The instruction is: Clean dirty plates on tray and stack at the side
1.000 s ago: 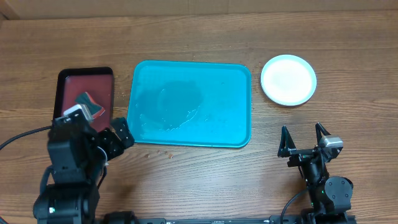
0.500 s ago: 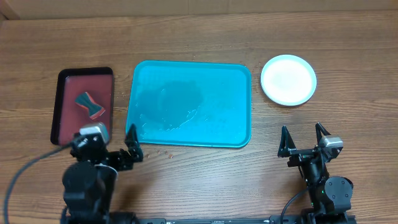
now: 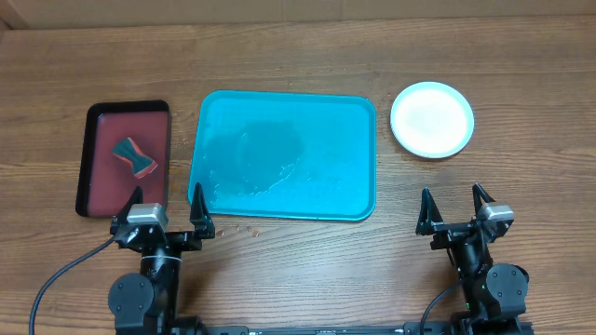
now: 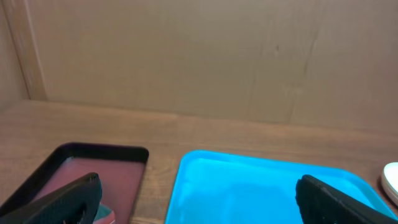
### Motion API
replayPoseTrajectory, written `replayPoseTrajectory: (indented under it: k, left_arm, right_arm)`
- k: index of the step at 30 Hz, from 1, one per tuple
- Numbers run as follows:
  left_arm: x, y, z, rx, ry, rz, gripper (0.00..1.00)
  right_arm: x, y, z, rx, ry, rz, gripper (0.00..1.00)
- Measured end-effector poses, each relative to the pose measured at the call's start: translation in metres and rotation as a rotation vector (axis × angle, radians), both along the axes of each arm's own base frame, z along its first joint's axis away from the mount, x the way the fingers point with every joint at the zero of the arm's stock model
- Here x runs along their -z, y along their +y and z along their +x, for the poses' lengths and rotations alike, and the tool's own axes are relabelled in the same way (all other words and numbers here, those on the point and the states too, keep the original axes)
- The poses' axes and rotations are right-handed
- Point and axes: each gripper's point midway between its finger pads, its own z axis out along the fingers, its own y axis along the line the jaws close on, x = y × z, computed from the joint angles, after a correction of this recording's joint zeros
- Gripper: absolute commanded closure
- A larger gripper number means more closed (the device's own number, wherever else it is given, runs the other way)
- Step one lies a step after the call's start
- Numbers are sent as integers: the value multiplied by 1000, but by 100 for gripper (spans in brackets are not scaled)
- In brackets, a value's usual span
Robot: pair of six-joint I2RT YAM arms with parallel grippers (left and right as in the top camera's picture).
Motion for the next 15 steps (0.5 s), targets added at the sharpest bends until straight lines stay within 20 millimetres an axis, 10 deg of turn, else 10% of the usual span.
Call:
replayPoseTrajectory:
  k: [15]
  left_arm:
    - [31,6,5,-23,-94,-6,0]
  right_arm:
    - [0,0,0,0,1,0,0]
